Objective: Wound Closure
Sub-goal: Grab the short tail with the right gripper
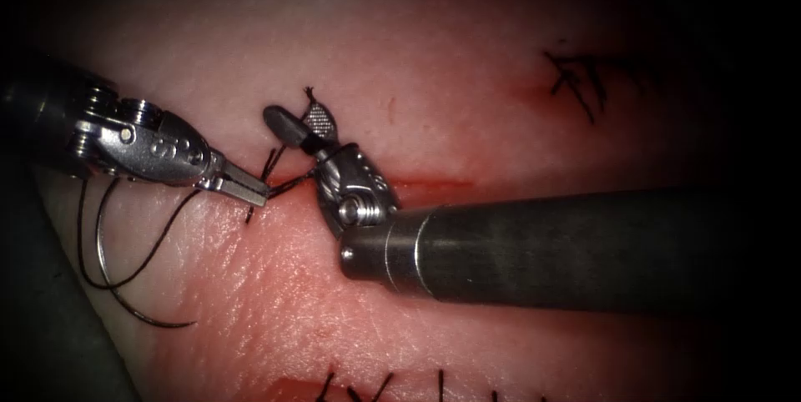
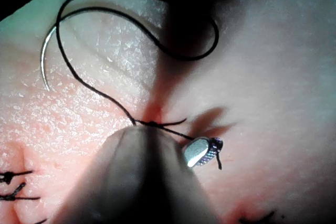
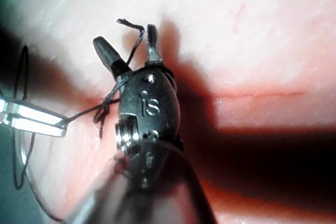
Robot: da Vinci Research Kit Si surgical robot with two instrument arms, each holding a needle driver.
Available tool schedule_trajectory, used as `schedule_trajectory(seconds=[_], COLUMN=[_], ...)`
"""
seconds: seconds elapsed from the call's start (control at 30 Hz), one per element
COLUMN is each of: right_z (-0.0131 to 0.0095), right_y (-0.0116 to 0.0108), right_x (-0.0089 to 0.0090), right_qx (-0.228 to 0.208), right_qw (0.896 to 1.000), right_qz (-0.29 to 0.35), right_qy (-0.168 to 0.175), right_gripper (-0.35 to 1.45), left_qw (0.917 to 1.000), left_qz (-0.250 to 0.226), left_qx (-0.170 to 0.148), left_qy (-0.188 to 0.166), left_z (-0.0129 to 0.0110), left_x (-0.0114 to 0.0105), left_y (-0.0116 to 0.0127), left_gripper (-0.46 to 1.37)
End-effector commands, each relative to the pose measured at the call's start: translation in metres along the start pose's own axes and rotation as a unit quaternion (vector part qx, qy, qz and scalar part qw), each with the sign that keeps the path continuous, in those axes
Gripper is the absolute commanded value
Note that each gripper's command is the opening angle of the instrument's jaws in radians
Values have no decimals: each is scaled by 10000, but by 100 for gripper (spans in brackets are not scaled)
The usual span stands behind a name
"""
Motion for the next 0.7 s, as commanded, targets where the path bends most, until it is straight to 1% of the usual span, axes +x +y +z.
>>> schedule_trajectory(seconds=[0.03,0.17,0.2,0.23,0.27,0.3,0.33,0.5,0.7], right_z=[1,4,5,5,5,4,3,-2,-4], right_y=[0,0,0,1,1,1,1,-2,-5], right_x=[1,2,2,2,2,2,2,2,7], right_qx=[-5,-19,-20,-20,-19,-15,-9,117,114], right_qw=[10000,10000,10000,10000,10000,10000,10000,9998,9998], right_qz=[1,5,6,6,6,5,3,94,118], right_qy=[1,11,12,11,11,8,3,-119,-139], right_gripper=[75,64,54,38,32,-11,-35,-35,-35], left_qw=[10000,10000,10000,10000,10000,10000,10000,10000,10000], left_qz=[1,32,6,9,9,8,9,-16,-3], left_qx=[-19,-18,-27,8,0,6,7,7,10], left_qy=[-2,-3,2,-2,-15,-36,-36,-33,-31], left_z=[0,1,1,1,1,1,1,0,-2], left_x=[0,1,2,2,2,2,2,3,6], left_y=[1,4,5,5,5,5,5,2,0], left_gripper=[-35,-35,-35,-35,-35,-35,-35,-35,-35])
